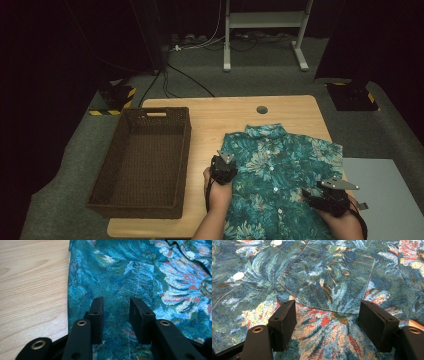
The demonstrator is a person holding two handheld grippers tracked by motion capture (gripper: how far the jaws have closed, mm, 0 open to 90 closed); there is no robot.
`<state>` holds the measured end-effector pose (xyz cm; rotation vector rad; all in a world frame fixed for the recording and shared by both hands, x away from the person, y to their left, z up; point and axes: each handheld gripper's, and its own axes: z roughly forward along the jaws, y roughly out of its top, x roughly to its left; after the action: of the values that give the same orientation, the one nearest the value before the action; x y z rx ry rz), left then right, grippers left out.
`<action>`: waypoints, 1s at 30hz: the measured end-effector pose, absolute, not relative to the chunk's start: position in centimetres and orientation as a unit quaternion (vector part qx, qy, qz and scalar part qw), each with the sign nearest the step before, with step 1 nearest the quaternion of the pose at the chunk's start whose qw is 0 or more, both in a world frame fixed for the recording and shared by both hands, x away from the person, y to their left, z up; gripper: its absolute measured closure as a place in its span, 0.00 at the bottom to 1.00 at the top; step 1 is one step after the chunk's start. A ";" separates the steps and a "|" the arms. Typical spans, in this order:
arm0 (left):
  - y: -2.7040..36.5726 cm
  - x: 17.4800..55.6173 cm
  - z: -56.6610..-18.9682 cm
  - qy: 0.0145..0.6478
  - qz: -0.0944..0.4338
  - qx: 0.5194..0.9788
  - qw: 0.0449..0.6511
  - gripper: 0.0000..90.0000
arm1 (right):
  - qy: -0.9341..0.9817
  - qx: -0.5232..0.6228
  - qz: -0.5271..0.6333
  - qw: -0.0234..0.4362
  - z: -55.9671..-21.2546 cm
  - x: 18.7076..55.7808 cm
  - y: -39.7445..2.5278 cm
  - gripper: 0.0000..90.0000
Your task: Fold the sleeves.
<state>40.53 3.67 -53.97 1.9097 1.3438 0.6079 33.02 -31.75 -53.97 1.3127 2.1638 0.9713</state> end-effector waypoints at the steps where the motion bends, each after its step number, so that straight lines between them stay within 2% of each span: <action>1: 3.7 40.5 -54.0 0.520 0.237 0.740 0.355 0.72 | 0.780 0.472 0.350 0.214 -54.0 33.1 -31.7 0.34; 15: 6.2 40.6 -54.0 0.527 0.245 0.735 0.349 0.70 | 0.786 0.461 0.352 0.211 -54.0 33.7 -29.7 0.35; 21: 7.3 41.0 -54.0 0.531 0.249 0.733 0.345 0.68 | 0.789 0.456 0.353 0.210 -54.0 34.2 -28.6 0.35; 23: 7.7 41.2 -54.0 0.538 0.245 0.729 0.345 0.64 | 0.789 0.457 0.354 0.208 -54.0 34.4 -28.3 0.34; 30: 8.3 42.2 -54.0 0.544 0.249 0.724 0.343 0.64 | 0.791 0.454 0.354 0.205 -54.0 35.5 -27.5 0.34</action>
<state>42.17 8.25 -54.02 1.8826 1.4144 0.6470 35.46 -27.46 -53.99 1.2648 2.2056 0.9880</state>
